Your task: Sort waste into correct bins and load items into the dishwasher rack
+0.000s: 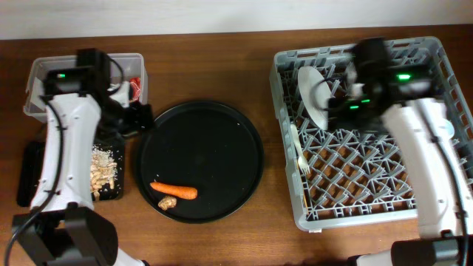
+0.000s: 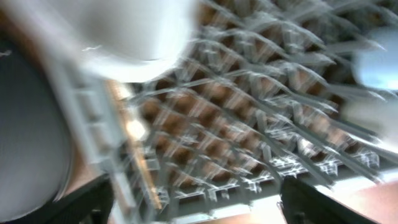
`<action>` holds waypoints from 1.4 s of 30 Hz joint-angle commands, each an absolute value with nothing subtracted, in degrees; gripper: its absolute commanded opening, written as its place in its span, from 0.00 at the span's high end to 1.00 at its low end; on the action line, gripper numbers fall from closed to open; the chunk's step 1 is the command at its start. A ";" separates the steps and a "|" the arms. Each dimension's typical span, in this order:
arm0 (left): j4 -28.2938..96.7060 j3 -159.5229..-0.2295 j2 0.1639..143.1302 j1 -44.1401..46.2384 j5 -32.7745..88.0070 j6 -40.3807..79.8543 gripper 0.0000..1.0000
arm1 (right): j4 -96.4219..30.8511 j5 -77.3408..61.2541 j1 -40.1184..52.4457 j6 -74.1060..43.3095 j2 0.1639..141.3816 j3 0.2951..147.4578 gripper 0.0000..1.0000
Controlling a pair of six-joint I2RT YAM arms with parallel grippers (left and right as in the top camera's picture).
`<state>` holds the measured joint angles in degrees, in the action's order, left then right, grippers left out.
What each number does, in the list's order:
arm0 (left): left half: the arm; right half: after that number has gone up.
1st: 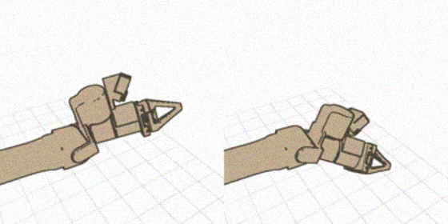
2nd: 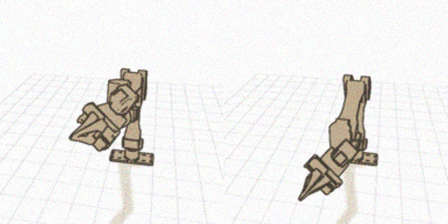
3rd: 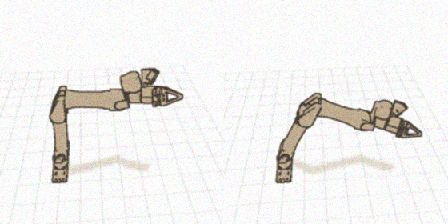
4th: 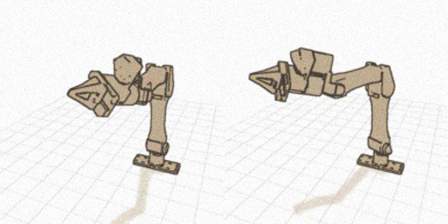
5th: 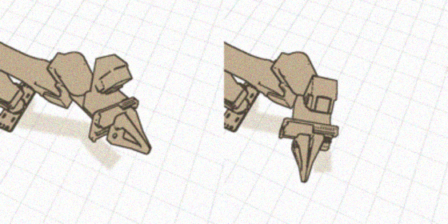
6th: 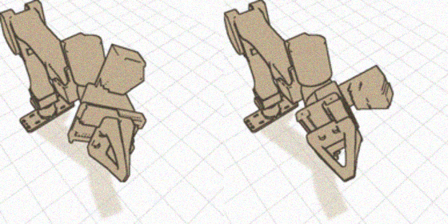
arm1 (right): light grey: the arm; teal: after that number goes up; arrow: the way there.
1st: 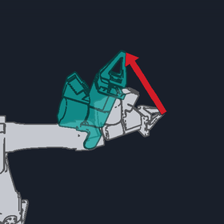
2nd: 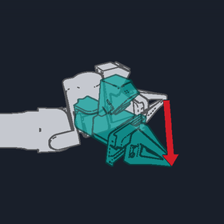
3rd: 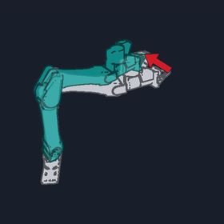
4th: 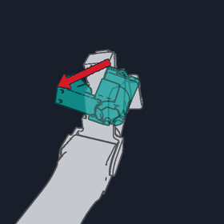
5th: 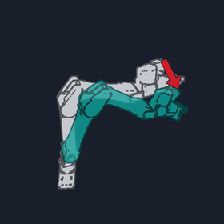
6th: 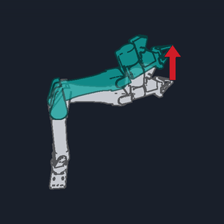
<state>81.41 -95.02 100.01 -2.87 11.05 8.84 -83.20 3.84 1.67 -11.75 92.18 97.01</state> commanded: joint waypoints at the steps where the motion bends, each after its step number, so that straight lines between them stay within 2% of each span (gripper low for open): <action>1: 80.60 -90.54 99.29 2.31 13.56 14.39 0.03 | -84.20 1.13 -6.22 -10.72 93.12 97.03 0.11; 5: 79.13 -84.29 99.29 6.70 13.58 26.98 0.01 | -82.89 -0.47 -11.44 -10.76 93.27 94.67 0.11; 11: 73.69 -75.96 99.29 8.14 13.50 34.15 0.01 | -81.17 -0.89 -11.66 -10.76 93.30 91.61 0.11; 14: 69.82 -71.48 99.29 8.14 9.28 38.54 0.01 | -81.14 -0.89 -11.66 -10.76 93.30 91.29 0.11; 29: 49.91 -53.71 99.35 8.14 6.76 39.66 0.01 | -81.23 -1.32 -11.66 -10.94 93.30 91.29 0.11; 31: 48.12 -53.49 99.35 8.14 6.79 39.66 0.21 | -81.25 -1.32 -11.66 -10.96 93.30 91.29 0.11; 34: 46.30 -53.49 99.35 8.14 7.11 39.66 0.38 | -81.41 -1.32 -11.66 -10.94 93.30 91.29 0.11; 42: 45.39 -53.52 99.35 8.14 7.22 39.64 0.59 | -81.43 -1.30 -11.66 -10.94 93.30 91.29 0.11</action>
